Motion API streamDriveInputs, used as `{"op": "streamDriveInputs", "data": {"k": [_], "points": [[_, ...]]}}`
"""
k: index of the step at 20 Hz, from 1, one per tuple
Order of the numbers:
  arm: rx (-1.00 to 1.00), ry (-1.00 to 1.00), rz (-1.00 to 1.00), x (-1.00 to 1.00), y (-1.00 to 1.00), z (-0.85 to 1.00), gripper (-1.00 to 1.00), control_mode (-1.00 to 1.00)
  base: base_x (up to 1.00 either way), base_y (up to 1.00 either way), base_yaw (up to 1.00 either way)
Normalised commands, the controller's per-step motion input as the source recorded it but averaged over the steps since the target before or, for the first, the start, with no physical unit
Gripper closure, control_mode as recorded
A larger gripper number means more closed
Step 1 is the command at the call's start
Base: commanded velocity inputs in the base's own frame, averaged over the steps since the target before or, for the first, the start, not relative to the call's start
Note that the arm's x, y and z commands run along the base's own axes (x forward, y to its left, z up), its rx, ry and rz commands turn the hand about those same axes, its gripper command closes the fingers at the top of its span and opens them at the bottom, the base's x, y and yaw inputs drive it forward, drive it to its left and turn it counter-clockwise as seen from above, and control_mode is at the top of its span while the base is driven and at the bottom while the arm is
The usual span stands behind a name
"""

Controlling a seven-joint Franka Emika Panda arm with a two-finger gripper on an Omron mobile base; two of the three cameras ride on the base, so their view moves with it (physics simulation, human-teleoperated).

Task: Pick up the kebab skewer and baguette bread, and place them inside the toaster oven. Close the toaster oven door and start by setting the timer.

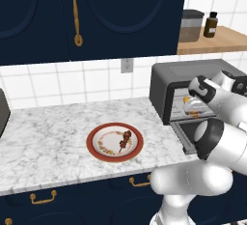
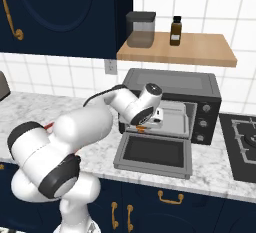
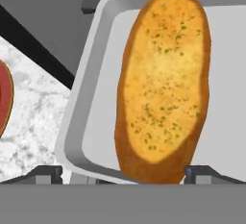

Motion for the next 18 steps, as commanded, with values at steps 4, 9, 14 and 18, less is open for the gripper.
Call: {"op": "streamDriveInputs", "data": {"k": [4, 9, 14, 18], "points": [[0.00, -0.18, 0.01, -0.81, 0.25, 0.71, -1.00, -1.00, 0.00, 0.00, 0.00], [-0.01, -0.15, 0.00, -0.86, 0.69, 0.65, -1.00, -1.00, 0.00, 0.00, 0.00], [-0.06, -0.06, -0.10, -0.96, 0.90, 0.33, -1.00, -1.00, 0.00, 0.00, 0.00], [-0.11, 0.05, -0.33, -0.68, 1.00, 0.03, -1.00, -1.00, 0.00, 0.00, 0.00]]}}
